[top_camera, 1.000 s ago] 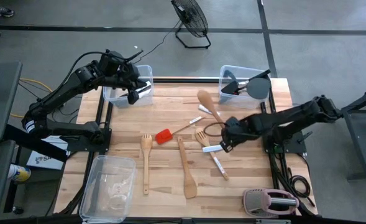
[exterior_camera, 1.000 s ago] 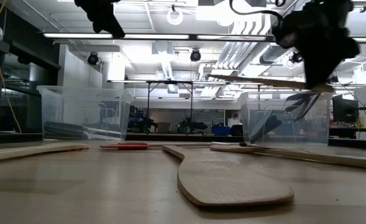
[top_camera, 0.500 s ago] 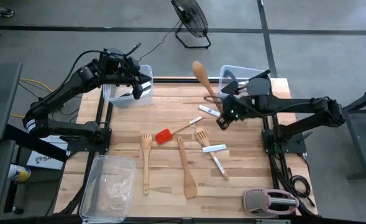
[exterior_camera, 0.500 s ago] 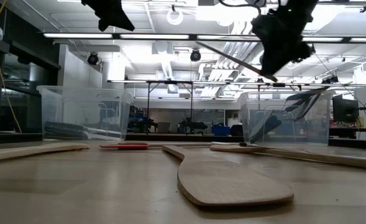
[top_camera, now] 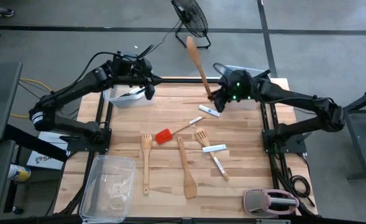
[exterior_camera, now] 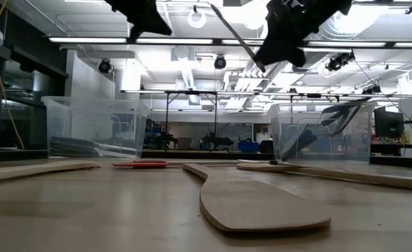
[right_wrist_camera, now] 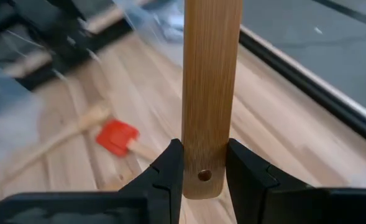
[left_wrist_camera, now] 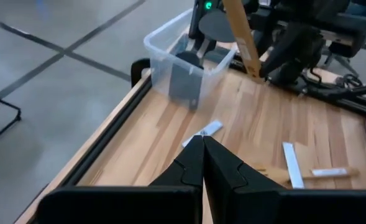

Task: Pick & Place Kitchen Items
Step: Put the brown serving spoon into the bottom transparent bin

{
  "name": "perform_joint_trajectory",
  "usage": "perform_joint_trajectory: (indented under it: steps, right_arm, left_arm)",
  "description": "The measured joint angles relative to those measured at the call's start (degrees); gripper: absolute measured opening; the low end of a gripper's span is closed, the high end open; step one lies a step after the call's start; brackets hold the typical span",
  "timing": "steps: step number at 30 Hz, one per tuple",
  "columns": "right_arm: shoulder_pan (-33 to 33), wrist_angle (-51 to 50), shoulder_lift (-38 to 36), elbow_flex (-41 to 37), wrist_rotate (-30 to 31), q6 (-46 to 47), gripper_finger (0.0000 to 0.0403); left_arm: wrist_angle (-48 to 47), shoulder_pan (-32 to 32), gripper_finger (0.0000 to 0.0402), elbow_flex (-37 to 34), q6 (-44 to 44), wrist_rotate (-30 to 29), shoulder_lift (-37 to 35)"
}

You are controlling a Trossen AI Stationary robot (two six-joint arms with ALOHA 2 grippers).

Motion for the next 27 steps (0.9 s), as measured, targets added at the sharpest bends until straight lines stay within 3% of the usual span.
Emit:
perform_joint_trajectory:
  steps: [16,22,27]
  right_arm:
    - [-16.8,22.9,0.7,0.0,-38.6,-7.1,0.0086]
    - [-20.2,28.4,3.0,0.0,-47.3,-3.8,0.0086]
    - [-20.4,31.4,5.0,0.0,-48.7,-2.4,0.0086]
  left_arm:
    - [14.2,-2.7,0.0000,0.0,-4.9,1.0,6.7]
    - [23.8,-2.7,0.0005,0.0,-6.1,4.0,8.3]
    - [30.8,-2.7,0.0057,0.0,-7.1,3.7,10.0]
